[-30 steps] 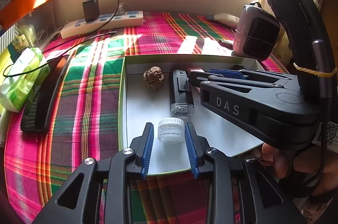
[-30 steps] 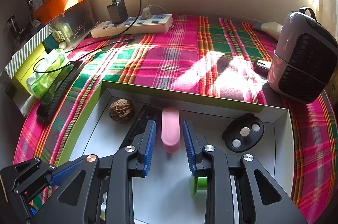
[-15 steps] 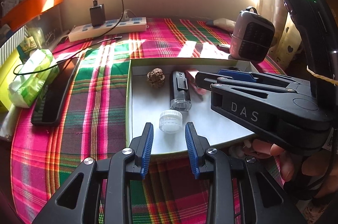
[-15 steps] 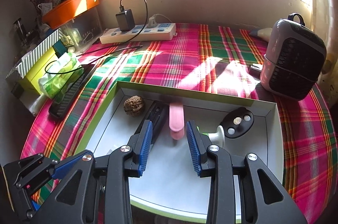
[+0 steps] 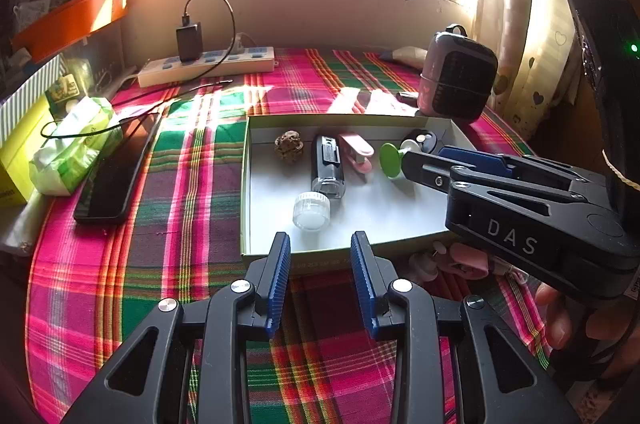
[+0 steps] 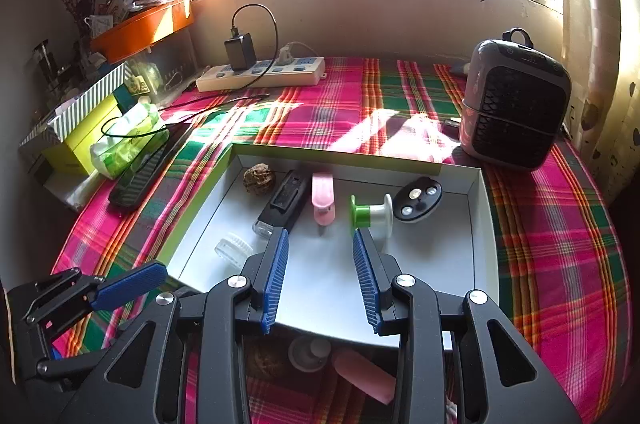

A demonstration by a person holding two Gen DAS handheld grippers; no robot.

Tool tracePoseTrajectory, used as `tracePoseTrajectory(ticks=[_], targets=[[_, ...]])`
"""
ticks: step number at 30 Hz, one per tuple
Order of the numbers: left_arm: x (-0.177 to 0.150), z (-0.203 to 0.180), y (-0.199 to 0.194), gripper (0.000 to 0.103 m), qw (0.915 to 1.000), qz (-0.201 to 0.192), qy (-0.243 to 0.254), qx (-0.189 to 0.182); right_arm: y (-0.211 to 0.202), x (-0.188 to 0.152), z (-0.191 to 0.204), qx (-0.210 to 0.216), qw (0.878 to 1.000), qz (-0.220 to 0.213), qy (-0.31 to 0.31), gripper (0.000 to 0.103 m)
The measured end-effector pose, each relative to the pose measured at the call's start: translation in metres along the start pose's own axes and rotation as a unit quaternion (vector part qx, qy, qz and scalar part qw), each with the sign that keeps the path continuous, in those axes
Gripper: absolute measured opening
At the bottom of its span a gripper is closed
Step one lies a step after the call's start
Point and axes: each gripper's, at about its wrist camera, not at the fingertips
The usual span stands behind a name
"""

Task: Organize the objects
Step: 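Withdraw both open grippers from the box toward the walnut and white cable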

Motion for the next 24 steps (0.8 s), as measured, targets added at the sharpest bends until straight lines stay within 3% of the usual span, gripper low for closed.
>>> tracePoseTrajectory(ticks=[13, 24], targets=[[-0.018, -0.010, -0.014, 0.032, 0.9993, 0.003, 0.001, -0.038, -0.047, -0.027, -0.025, -0.027, 0.999, -0.025, 0.009, 0.041], [-0.031, -0.019, -0.007, 0.035, 0.9973, 0.025, 0.001, -0.070, -0.062, -0.060, -0.057, -0.043, 0.999, -0.014, 0.030, 0.042]])
Point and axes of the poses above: each gripper's, at about its wrist camera, not at the fingertips, and y roughly the way its jaws point, z to its left, x to its top, and after that the axes turned 7 degrees about -z, right-handed
